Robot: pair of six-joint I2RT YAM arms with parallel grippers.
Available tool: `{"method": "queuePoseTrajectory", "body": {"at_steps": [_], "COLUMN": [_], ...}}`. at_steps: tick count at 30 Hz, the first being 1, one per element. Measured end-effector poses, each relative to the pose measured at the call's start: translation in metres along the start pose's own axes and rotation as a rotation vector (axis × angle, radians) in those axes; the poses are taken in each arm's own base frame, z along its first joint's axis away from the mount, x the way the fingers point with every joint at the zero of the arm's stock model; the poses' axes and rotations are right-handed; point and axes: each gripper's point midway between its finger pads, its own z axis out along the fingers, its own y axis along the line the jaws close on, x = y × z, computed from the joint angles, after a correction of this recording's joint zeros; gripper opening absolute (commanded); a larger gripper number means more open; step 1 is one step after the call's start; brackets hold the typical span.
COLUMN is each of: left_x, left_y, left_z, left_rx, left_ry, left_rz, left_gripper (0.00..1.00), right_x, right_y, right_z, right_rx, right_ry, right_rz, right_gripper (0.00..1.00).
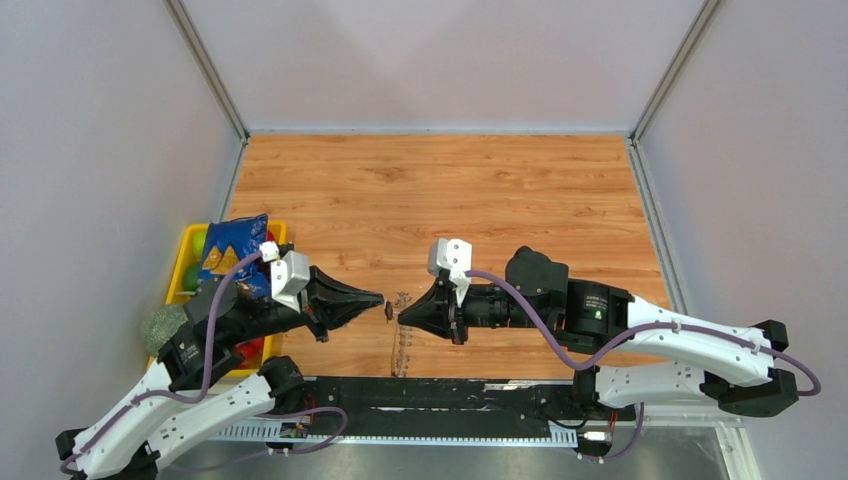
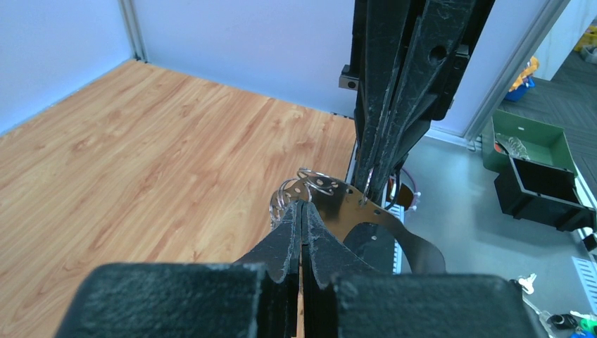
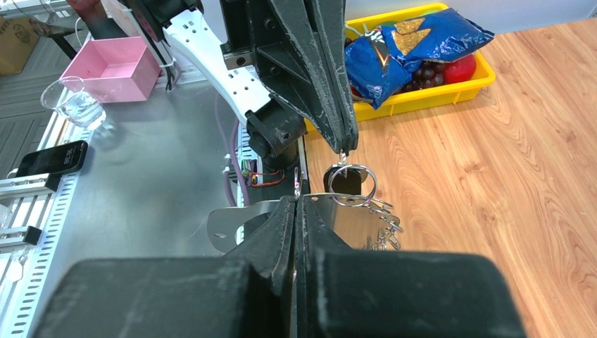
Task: Put the keys on the keyring
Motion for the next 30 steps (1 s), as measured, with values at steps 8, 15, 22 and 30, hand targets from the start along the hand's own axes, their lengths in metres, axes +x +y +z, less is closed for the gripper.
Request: {"method": "queuePoseTrajectory", "body": {"at_steps": [8,15,22,30], "left_x": [-0.004,-0.008,-0.01,-0.012], "left_y": [-0.004,-0.006,-0.01,-0.012], "left_z": [-0.005,-0.008,-0.009,-0.011], "left_rx": [0.01,0.018,0.034,0.038], "left_ry": [-0.019,-0.033,-0.042,-0.052], "left_rz": [0.008,0.015,0.02,0.024], "left_gripper": [0.0,0.0,0.0,0.0], "right_x": [0.005,0.0,-0.006,-0.004], "right_y": [-0.005,-0.008,-0.01,-0.011], "right_z": [0.008,0.011,0.015,0.017], "right_rx": [0.02,0.034,0.046,0.053], "right_ry": [0.013,-0.009,-0.033,-0.028], "right_rz": [0.026,0.049,0.061,0.071], "right_gripper": [0.0,0.0,0.0,0.0]}}
